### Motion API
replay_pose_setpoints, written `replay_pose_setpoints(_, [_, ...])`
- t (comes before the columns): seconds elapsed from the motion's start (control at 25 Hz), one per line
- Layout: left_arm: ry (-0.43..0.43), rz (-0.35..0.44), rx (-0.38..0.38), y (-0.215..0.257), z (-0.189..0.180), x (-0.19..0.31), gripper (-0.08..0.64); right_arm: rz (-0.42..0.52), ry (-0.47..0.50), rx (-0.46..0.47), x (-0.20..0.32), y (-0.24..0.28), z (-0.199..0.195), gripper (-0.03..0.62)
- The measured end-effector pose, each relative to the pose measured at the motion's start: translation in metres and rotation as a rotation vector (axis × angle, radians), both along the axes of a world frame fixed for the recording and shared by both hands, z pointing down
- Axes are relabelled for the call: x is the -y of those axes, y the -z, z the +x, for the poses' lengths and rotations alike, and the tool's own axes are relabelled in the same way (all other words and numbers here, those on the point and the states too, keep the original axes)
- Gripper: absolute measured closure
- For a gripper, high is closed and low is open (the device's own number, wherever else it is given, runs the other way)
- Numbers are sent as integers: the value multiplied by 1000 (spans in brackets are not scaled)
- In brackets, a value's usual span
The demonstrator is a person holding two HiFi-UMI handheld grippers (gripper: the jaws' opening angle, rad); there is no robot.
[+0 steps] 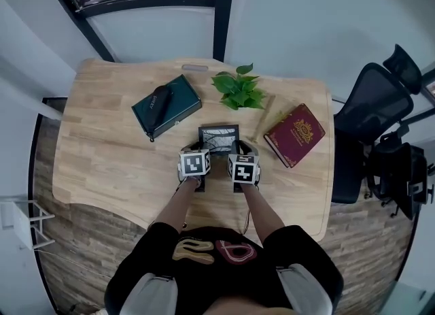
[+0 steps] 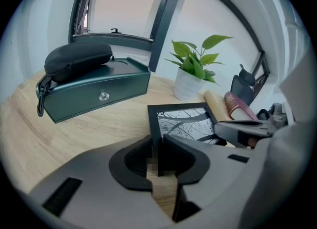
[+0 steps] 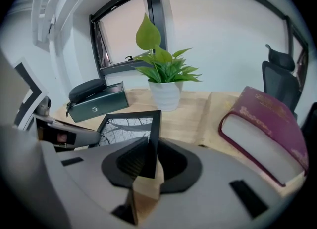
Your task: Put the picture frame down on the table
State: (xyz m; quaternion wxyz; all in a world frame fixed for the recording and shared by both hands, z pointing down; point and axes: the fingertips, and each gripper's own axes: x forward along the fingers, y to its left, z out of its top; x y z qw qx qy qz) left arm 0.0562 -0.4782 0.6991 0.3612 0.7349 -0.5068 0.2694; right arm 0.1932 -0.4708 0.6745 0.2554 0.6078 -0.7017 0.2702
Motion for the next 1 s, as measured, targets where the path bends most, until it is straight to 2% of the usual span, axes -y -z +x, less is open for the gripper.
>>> replay_pose_setpoints(0.48, [6,-57,8,-12,1,7,480,-66,-1,9,4,-19,1,515])
replay_pose_setpoints(0.72, [5,-58,17,-13,1,8,480,-105,-9,23,1,-29,2,514])
replay_pose_setpoints(1.0, [4,-62,2,-13,1,9,480,-108,-10,14,3,-29,2,514])
